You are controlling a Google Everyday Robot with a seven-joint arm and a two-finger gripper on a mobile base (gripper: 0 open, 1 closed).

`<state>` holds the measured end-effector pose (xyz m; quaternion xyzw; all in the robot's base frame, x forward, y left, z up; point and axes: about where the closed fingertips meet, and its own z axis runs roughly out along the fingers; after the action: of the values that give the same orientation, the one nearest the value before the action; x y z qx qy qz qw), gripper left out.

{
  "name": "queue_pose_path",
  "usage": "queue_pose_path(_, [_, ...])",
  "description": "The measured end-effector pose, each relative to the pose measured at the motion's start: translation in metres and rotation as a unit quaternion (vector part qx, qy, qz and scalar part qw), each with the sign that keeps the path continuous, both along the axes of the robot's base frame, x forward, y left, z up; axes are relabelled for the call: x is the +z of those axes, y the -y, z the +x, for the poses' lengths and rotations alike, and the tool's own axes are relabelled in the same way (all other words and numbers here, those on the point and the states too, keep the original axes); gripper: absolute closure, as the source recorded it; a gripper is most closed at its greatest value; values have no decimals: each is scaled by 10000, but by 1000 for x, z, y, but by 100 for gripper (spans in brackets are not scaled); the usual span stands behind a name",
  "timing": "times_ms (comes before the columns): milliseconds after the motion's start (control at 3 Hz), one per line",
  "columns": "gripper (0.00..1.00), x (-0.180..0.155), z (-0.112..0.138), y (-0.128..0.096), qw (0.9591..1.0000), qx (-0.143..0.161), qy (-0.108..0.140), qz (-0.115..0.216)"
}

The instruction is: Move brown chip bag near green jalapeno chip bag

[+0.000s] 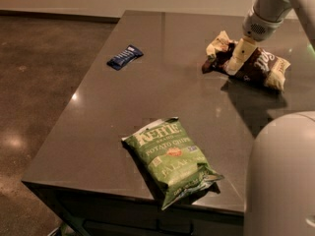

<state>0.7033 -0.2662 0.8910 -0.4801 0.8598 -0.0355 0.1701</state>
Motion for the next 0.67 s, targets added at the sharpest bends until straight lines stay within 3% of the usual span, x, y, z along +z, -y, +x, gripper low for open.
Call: queue_pose_path(667, [48, -9, 8, -4, 9999, 117, -89, -54])
